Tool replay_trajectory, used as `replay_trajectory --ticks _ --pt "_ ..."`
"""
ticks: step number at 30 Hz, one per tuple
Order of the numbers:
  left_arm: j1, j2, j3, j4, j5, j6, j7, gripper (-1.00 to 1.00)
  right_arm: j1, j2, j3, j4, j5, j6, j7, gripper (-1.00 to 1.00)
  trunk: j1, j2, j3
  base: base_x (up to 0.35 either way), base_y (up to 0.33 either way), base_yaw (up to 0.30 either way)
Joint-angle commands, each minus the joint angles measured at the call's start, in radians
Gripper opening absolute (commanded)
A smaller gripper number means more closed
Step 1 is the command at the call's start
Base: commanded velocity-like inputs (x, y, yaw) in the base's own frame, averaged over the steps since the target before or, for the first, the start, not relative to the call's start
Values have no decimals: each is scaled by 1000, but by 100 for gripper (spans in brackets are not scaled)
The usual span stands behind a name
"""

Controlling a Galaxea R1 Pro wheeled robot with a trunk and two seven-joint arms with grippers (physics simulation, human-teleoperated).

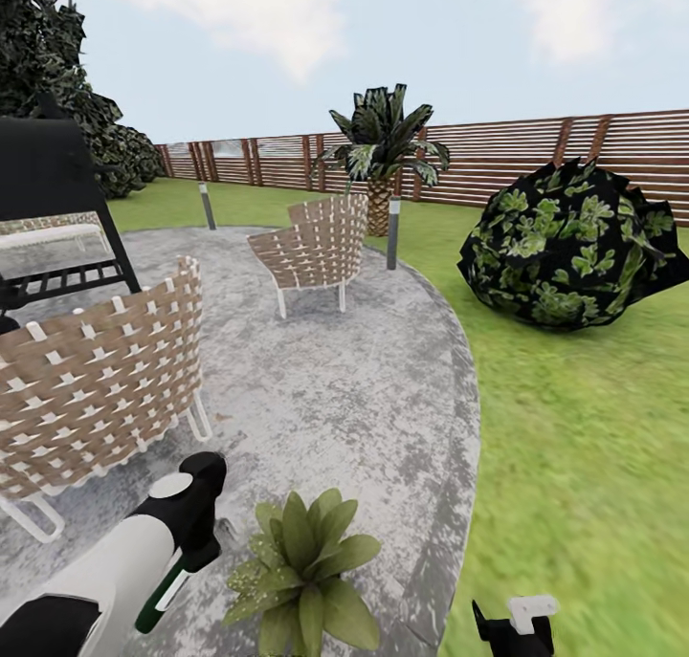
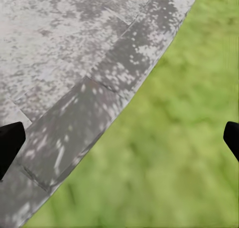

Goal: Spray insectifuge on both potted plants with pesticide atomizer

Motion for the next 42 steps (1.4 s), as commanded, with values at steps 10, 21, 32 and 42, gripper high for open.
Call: replay_trajectory --ticks 10,21,32,42 --pt "0 -6 -4 -1 -1 9 -10 -100 -1 0 8 1 -10 -3 3 100 0 0 -1 -86 -66 141" --pt "0 1 -3 -1 3 10 -10 -100 0 0 8 1 -10 -3 3 100 0 0 -1 -17 -47 183" --pt "0 -8 -4 -11 5 10 -10 -100 -1 0 8 1 -10 -3 1 100 0 0 -1 -67 -156 57" --pt "-12 -14 -12 -3 -5 10 -22 -100 -1 0 7 1 -10 -3 1 100 0 0 -1 -90 -89 118"
